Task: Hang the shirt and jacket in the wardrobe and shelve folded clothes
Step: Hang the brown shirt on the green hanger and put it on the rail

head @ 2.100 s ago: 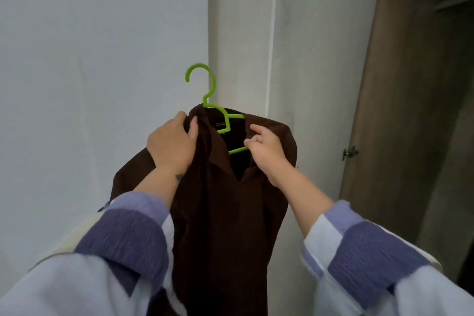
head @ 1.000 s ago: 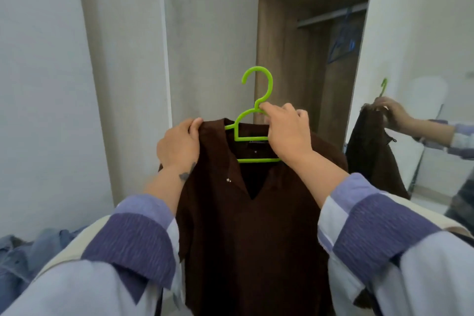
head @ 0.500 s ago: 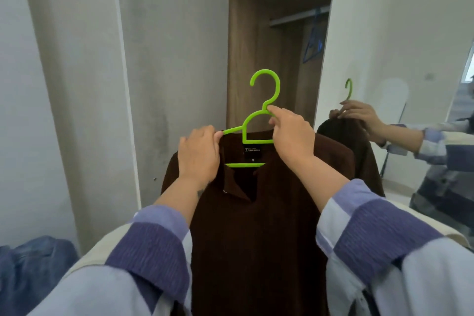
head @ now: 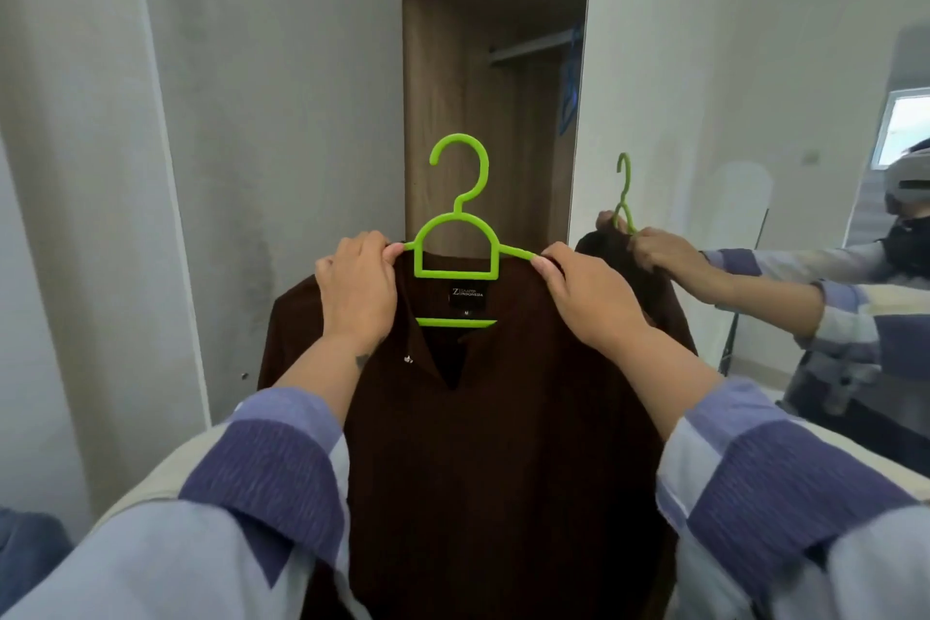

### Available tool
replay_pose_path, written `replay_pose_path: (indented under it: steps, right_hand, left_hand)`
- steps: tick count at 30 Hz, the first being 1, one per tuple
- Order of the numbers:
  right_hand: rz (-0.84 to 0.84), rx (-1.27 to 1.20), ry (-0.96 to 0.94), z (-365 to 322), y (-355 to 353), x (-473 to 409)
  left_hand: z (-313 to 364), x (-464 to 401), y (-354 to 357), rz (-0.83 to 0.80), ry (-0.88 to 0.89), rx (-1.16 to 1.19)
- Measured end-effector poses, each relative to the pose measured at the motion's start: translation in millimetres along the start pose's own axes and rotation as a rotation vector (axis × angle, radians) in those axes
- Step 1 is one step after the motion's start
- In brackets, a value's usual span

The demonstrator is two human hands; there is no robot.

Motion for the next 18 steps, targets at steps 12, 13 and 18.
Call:
replay_pose_path:
  steps: [12,13,18]
  right_hand:
    - [-0.355,-0.489,0.298,57,-10,-2]
    - [-0.320,-0.578,0.352,61,-9,-6]
    - [-0.056,-0.653,0.540,61,4,-38]
  left_hand:
    - [5,-47,79,-0.102,0.056,0.146]
    - [7,-56,88,-0.129,0.052,0.159]
    - [14,-105,129,-0.240,0.038,0.097]
Point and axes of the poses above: each hand's wrist, its own x-axis away from the middle knuckle, its own y-axis out of the palm, z = x × y, the point moved 8 cm from there along -x, towards the middle knuckle, and after that the axes turned 1 degree about z, right-handed, at the moved point
